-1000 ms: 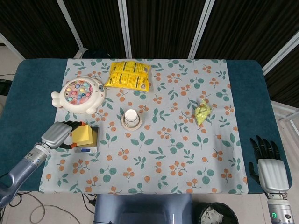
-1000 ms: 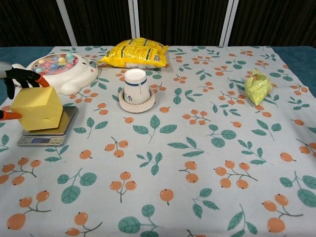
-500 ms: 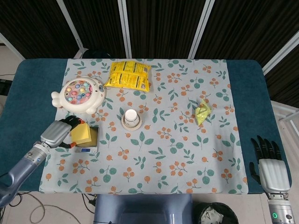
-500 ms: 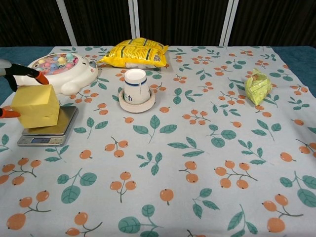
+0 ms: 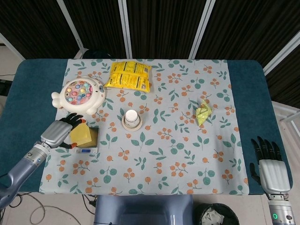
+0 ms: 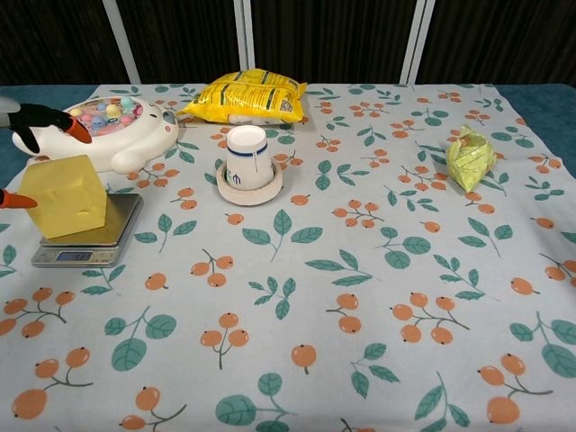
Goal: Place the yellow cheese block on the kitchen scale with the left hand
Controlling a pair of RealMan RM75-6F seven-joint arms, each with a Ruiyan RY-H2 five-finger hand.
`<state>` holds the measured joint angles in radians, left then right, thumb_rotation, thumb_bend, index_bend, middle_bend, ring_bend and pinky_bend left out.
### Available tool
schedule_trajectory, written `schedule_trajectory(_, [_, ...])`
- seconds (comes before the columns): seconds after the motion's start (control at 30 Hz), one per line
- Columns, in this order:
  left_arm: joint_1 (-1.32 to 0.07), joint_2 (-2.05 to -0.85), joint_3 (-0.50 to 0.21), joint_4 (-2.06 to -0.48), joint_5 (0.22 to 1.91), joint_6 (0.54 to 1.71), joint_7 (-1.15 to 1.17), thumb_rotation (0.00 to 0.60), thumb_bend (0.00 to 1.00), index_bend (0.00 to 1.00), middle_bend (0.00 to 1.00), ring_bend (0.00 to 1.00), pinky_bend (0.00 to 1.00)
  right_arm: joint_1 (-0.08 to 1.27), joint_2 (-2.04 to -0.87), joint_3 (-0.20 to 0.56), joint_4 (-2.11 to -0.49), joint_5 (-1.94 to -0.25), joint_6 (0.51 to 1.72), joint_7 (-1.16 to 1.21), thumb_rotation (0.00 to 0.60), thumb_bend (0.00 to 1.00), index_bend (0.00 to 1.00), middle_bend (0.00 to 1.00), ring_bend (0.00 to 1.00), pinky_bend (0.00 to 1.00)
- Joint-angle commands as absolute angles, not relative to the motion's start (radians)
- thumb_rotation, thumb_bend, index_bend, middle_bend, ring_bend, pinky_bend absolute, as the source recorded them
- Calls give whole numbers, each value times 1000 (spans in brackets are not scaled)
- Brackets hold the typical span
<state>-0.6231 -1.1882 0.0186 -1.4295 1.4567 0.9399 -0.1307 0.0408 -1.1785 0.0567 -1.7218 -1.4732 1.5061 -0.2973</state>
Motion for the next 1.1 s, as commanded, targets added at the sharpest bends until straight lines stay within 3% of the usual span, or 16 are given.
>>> schedule_trajectory(0.03, [-595, -1161, 13, -1454, 1465, 994, -137, 600, 185, 160, 67, 0, 242, 41, -1178, 57, -1721, -1473, 1505, -295, 600, 581, 0, 0, 0, 0])
schedule_trajectory(0.17, [-551, -1122, 10, -1486, 1489, 1088, -127, 600, 185, 158, 67, 0, 232, 41, -1178, 56, -1724, -1475, 1505, -296, 600, 582, 0, 0, 0, 0])
schedule_trajectory(0.37, [-420, -1077, 12, -1527, 1532, 1338, -20, 600, 185, 135, 67, 0, 190, 41, -1179, 54, -1727, -1480, 1509, -302, 600, 582, 0, 0, 0, 0])
schedule_trajectory(0.6, [-225, -1071, 23, -1653, 1467, 1576, 108, 600, 185, 113, 67, 0, 187, 41, -1183, 50, -1726, -1489, 1509, -310, 600, 582, 0, 0, 0, 0])
schedule_trajectory(1.1, [-138, -1099, 15, -1644, 1459, 1612, 91, 600, 184, 98, 63, 0, 166, 35, -1183, 50, -1723, -1506, 1529, -310, 600, 582, 0, 0, 0, 0])
